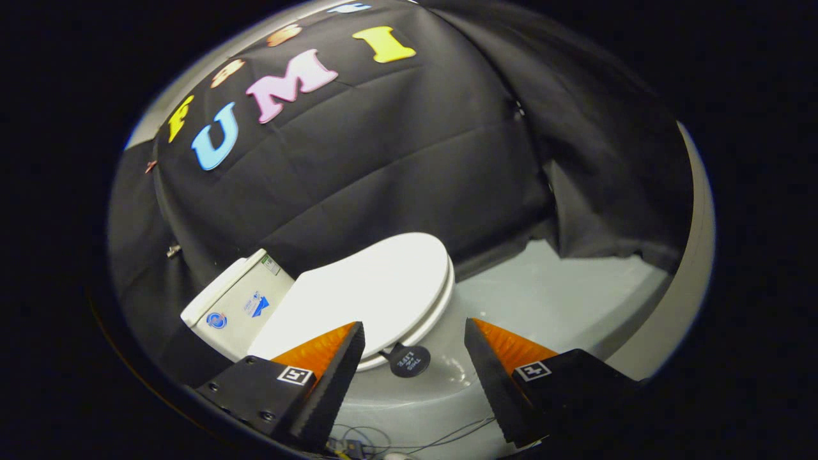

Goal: Open the toilet lid.

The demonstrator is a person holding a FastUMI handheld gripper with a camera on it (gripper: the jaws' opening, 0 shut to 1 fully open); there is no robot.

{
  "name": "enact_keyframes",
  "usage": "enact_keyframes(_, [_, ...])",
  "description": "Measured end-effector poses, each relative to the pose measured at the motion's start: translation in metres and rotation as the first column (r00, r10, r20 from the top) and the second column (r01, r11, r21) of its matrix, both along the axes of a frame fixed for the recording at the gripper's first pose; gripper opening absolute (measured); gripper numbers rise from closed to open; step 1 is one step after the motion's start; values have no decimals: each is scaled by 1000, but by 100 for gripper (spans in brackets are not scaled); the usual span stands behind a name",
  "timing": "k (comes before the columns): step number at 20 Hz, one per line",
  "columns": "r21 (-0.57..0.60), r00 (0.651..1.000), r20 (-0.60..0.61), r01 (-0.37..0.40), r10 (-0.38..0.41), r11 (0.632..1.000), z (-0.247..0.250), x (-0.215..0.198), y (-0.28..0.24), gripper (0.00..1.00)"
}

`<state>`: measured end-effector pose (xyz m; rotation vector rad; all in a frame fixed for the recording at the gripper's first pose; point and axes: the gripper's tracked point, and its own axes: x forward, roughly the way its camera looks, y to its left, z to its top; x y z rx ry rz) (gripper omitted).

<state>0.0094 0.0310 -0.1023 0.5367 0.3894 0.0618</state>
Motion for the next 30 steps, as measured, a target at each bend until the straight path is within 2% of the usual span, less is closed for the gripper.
enact_keyframes(4, [164, 993, -116, 32, -13, 986, -29, -4, 4, 99])
enact_keyframes(7, [294, 989, -146, 47, -4, 955, -33, 0, 10, 98])
enact_keyframes(9, [397, 986, -167, 71, -4, 915, -33, 2, 12, 97])
enact_keyframes(12, [556, 978, -208, 116, 3, 823, -37, 4, 17, 96])
enact_keyframes(16, [635, 975, -219, 129, 18, 762, -41, 7, 23, 95])
enact_keyframes(18, [652, 976, -217, 127, 23, 747, -41, 8, 25, 82])
enact_keyframes(20, [687, 981, -194, 115, 28, 717, -35, 10, 26, 82])
enact_keyframes(22, [679, 977, -214, 136, 18, 721, -42, 11, 24, 66])
enact_keyframes(24, [715, 979, -203, 143, 8, 684, -37, 12, 21, 51])
enact_keyframes(26, [716, 979, -202, 150, -4, 681, -40, 14, 18, 38])
enact_keyframes(28, [742, 981, -192, 137, 13, 656, -35, 14, 22, 37])
enact_keyframes(30, [743, 983, -185, 130, 15, 656, -36, 14, 23, 37])
